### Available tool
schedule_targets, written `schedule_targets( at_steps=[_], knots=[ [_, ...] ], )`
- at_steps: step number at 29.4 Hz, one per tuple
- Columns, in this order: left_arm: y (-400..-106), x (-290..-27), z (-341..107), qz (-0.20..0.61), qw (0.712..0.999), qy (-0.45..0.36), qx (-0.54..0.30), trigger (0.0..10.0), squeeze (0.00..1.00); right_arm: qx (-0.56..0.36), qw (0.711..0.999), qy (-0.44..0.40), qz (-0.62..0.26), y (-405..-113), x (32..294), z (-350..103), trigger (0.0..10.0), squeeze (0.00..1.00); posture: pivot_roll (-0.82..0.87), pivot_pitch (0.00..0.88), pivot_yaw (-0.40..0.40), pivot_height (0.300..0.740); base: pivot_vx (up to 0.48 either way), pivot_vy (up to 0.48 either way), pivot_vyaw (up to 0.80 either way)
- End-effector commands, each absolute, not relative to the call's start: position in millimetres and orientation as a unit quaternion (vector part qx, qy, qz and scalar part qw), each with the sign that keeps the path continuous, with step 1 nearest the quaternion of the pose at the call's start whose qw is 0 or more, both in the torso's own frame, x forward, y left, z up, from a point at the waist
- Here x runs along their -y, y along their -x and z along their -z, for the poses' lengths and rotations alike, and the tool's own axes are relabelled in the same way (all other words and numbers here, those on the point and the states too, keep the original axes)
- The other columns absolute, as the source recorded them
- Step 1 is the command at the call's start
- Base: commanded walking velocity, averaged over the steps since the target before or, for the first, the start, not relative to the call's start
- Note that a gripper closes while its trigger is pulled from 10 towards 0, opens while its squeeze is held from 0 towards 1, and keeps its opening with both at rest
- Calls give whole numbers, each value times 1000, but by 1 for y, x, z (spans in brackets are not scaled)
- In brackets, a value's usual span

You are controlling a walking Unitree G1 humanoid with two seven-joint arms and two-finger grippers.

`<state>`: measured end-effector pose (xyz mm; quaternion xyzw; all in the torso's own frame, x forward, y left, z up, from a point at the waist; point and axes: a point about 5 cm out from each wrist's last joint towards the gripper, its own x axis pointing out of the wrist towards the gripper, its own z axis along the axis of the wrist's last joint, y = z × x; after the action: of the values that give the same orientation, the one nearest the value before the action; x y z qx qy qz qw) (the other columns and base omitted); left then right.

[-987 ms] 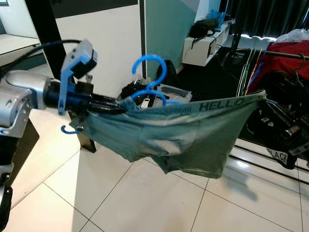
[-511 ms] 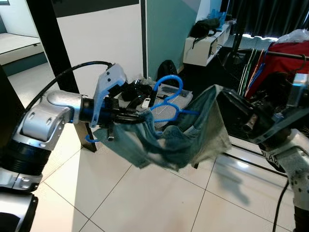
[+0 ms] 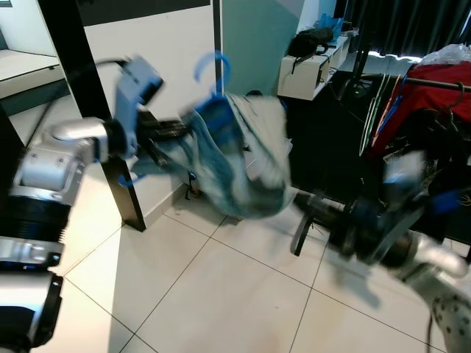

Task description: Hang hanger

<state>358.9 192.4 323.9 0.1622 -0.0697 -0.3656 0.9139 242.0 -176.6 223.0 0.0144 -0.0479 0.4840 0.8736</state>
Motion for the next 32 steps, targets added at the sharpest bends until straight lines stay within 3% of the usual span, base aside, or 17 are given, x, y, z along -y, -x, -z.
schedule_targets(
  at_steps=[1, 11, 13, 17, 19, 23, 32],
  knots=[
    [-358, -199, -335, 349, 919, -162, 90, 7922, 0, 8, 875, 22, -484, -240, 173, -208, 0, 0, -44, 0, 10, 740, 0, 0, 0],
    [-351, -184, -327, 399, 896, -171, 89, 8235, 0, 27, 918, 38, -394, -264, 184, -213, 0, 0, -37, 0, 7, 740, 0, 0, 0],
    [-348, -177, -312, 426, 879, -203, 67, 8392, 0, 58, 940, 36, -335, -275, 195, -224, 0, 0, -39, 0, 6, 740, 0, 0, 0],
    [-347, -175, -307, 434, 873, -215, 60, 8392, 0, 68, 946, 35, -316, -278, 199, -228, 0, 0, -39, 0, 6, 740, 0, 0, 0],
    [-342, -169, -290, 462, 849, -254, 27, 8627, 0, 96, 958, 32, -268, -284, 210, -239, 0, 0, -39, 0, 7, 740, 0, 0, 0],
    [-340, -166, -273, 472, 834, -288, -4, 8706, 0, 124, 963, 24, -238, -288, 218, -252, 0, 0, -41, 0, 6, 740, 0, 0, 0],
    [-346, -171, -254, 439, 843, -307, -42, 8275, 0, 159, 963, 22, -215, -290, 228, -270, 0, 0, -43, 0, 6, 740, 0, 0, 0]
  ],
)
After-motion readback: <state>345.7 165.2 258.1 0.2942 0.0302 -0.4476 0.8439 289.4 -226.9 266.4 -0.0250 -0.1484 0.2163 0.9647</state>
